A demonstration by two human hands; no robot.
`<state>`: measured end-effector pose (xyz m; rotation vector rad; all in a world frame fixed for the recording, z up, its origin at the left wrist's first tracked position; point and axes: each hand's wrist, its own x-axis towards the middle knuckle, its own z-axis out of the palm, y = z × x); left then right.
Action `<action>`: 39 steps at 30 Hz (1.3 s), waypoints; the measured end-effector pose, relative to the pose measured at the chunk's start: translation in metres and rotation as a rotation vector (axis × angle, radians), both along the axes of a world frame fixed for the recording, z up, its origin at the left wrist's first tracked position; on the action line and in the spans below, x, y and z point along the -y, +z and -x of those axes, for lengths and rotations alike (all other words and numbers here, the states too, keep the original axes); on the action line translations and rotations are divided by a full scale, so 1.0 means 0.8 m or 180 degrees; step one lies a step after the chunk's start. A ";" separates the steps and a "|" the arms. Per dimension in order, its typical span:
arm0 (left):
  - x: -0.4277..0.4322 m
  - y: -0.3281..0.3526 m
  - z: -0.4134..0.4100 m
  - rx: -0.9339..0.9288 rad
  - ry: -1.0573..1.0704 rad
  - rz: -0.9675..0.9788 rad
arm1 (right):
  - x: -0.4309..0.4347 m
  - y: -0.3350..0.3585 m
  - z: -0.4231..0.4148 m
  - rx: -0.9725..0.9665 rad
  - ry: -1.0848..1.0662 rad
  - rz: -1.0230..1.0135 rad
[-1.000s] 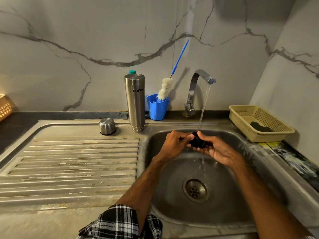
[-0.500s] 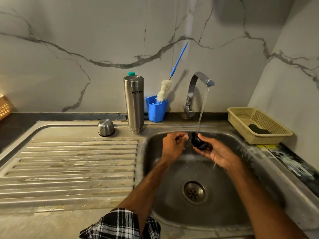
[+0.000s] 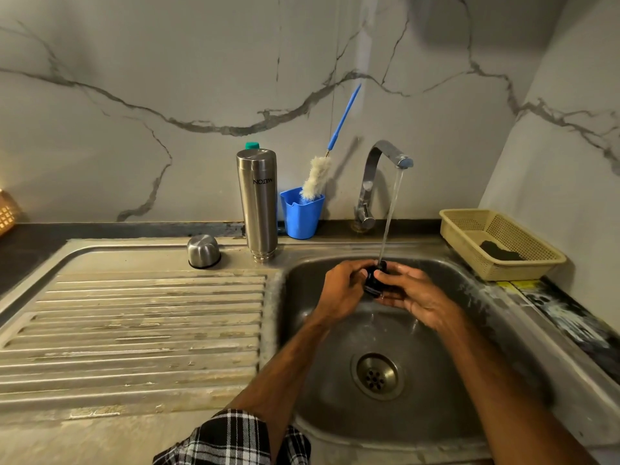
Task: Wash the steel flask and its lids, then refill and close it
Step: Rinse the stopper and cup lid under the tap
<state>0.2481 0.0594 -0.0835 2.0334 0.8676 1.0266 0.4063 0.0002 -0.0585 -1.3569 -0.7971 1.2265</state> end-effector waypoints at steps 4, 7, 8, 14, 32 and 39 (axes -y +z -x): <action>0.003 0.003 -0.002 0.0105 0.0048 -0.0009 | -0.004 0.004 0.004 0.0317 -0.0295 -0.0304; 0.004 0.003 -0.002 0.0130 0.0178 0.0069 | -0.007 -0.002 0.009 0.0735 -0.0410 -0.0285; 0.004 0.002 -0.001 0.0120 0.0207 0.0119 | -0.008 -0.003 0.009 0.0877 -0.0452 -0.0291; 0.001 -0.001 -0.001 0.0038 0.0286 0.0238 | -0.013 -0.005 0.011 0.1567 -0.0597 -0.0531; 0.001 0.000 -0.001 -0.0126 0.0338 0.0258 | -0.017 -0.008 0.018 0.2109 -0.0956 -0.0603; 0.000 -0.001 -0.002 -0.0034 0.0328 0.0280 | -0.020 -0.012 0.023 0.2060 -0.0869 -0.0554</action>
